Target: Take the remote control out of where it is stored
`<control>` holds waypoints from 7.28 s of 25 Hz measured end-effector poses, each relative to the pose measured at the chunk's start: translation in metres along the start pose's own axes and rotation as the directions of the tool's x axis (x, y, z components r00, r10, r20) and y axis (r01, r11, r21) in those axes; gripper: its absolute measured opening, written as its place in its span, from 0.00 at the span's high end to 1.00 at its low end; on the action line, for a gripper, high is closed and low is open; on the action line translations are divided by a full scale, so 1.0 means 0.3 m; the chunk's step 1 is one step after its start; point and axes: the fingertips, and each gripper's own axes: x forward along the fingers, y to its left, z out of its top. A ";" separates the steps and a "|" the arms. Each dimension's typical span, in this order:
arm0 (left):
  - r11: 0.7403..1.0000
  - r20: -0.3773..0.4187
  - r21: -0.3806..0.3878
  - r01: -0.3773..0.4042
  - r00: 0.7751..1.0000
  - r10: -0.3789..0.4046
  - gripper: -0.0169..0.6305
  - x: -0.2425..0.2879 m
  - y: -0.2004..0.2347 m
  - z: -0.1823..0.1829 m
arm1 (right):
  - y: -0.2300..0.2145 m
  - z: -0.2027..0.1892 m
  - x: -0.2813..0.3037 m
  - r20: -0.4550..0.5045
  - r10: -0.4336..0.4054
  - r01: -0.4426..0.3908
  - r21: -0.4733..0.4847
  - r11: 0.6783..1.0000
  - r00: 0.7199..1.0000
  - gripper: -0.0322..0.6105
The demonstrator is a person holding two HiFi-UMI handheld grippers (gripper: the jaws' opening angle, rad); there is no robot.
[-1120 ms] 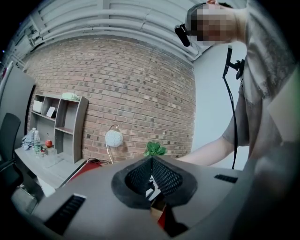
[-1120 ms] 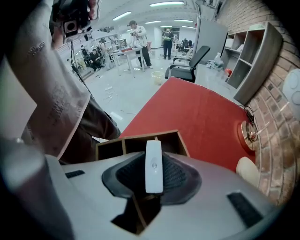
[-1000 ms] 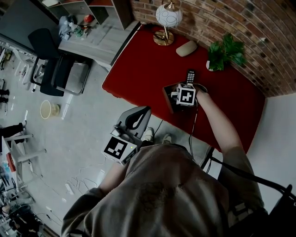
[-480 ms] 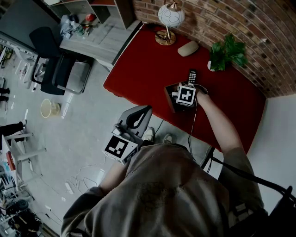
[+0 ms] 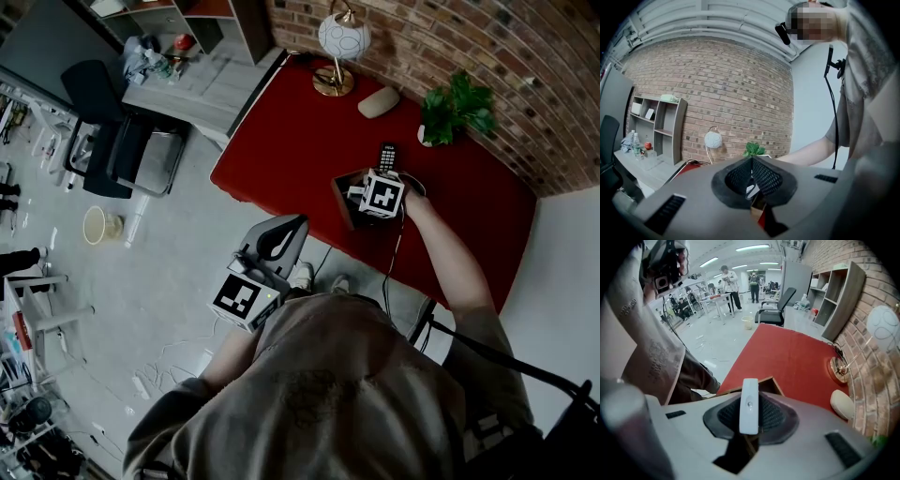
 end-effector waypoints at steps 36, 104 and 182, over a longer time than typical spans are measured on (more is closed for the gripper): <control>0.992 0.114 0.115 0.048 0.992 -0.061 0.96 0.089 0.000 0.214 | 0.066 0.165 -1.245 0.616 -0.771 0.626 0.542 0.561 0.158 0.82; 0.989 0.102 0.124 0.080 0.990 -0.093 0.96 0.163 -0.030 0.232 | -0.163 -0.479 -0.719 0.198 -0.880 0.383 0.844 0.377 0.431 0.82; 0.987 0.030 0.109 0.119 0.992 -0.123 0.96 0.163 -0.065 0.144 | -0.239 -0.620 -0.532 -0.024 -0.828 0.361 0.907 0.218 0.561 0.69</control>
